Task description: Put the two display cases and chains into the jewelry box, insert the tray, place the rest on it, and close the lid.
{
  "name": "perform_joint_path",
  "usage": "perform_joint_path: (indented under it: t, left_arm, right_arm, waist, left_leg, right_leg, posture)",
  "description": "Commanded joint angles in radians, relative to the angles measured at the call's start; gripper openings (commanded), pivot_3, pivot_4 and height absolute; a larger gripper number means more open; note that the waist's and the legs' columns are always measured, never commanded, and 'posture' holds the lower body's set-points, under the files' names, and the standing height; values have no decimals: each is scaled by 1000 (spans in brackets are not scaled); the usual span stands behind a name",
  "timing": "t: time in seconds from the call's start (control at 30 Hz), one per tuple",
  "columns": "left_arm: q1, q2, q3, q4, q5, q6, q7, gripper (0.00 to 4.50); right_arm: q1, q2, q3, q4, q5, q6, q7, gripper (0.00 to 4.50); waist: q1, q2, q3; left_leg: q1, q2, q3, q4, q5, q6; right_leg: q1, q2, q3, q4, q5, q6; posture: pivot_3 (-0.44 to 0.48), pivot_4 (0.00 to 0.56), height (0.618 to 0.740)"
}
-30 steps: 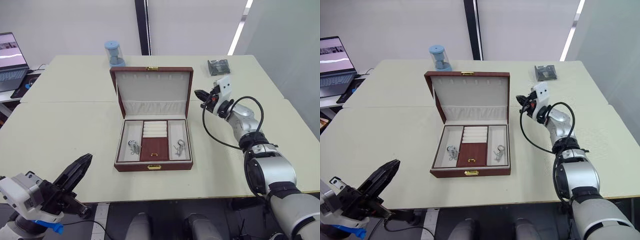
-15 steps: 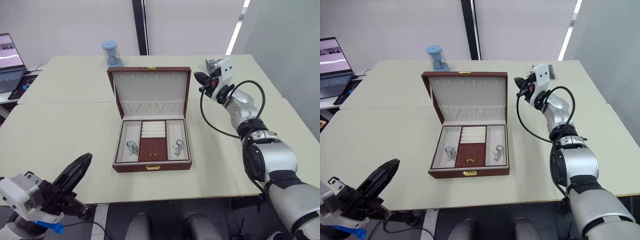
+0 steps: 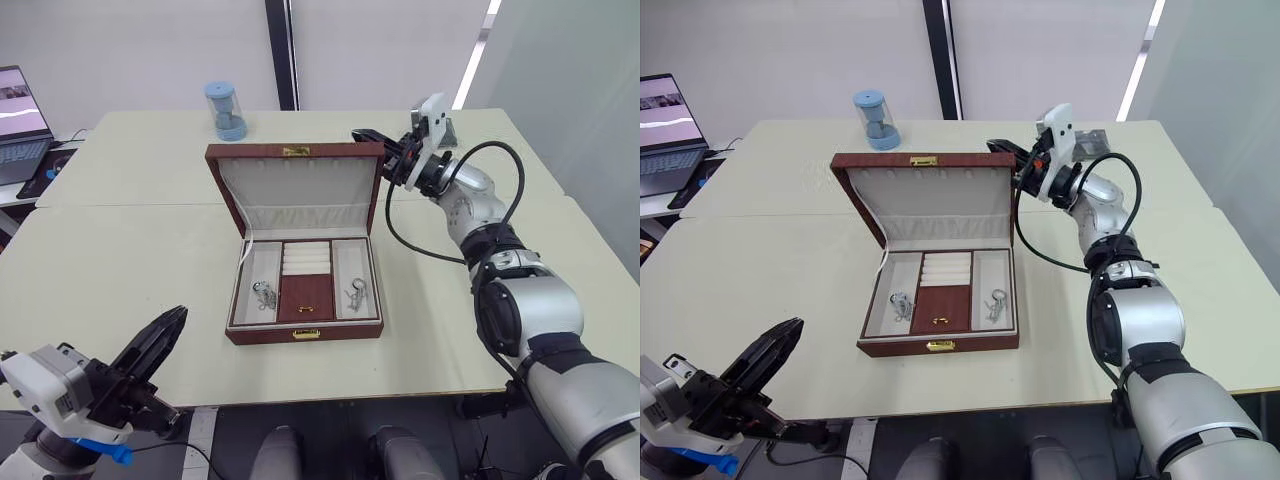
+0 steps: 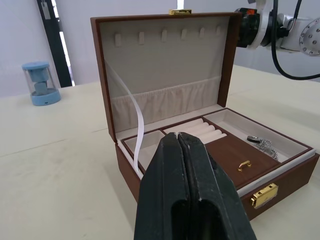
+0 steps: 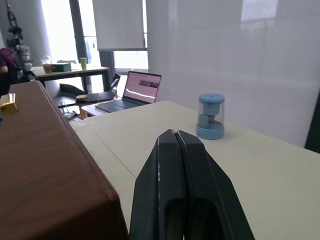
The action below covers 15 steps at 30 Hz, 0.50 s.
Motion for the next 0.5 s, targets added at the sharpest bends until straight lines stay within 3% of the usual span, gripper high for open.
perform_joint_path:
  t: [0.03, 0.2, 0.5]
  left_arm:
    - [1, 14, -3, -19, -12, 2, 11, 0]
    - [-1, 23, -3, -22, -47, 52, 48, 0]
    - [-15, 50, 2, -17, -62, 93, 69, 0]
  right_arm:
    - [30, -11, 18, -110, 37, 67, 121, 30]
    - [104, -36, 46, -267, 82, 200, 239, 30]
    - [142, -42, 60, -318, 69, 214, 204, 30]
  waist:
    - [0, 0, 0]
    - [1, 0, 0]
    - [0, 0, 0]
  left_leg:
    - [0, 0, 0, 0, 0, 0]
    - [0, 0, -1, 0, 0, 0]
    - [0, 0, -1, 0, 0, 0]
  right_leg:
    - [0, 0, 0, 0, 0, 0]
    - [0, 0, 0, 0, 0, 0]
    - [0, 0, 0, 0, 0, 0]
  posture:
    - [0, 150, 740]
    - [0, 150, 740]
    - [0, 150, 740]
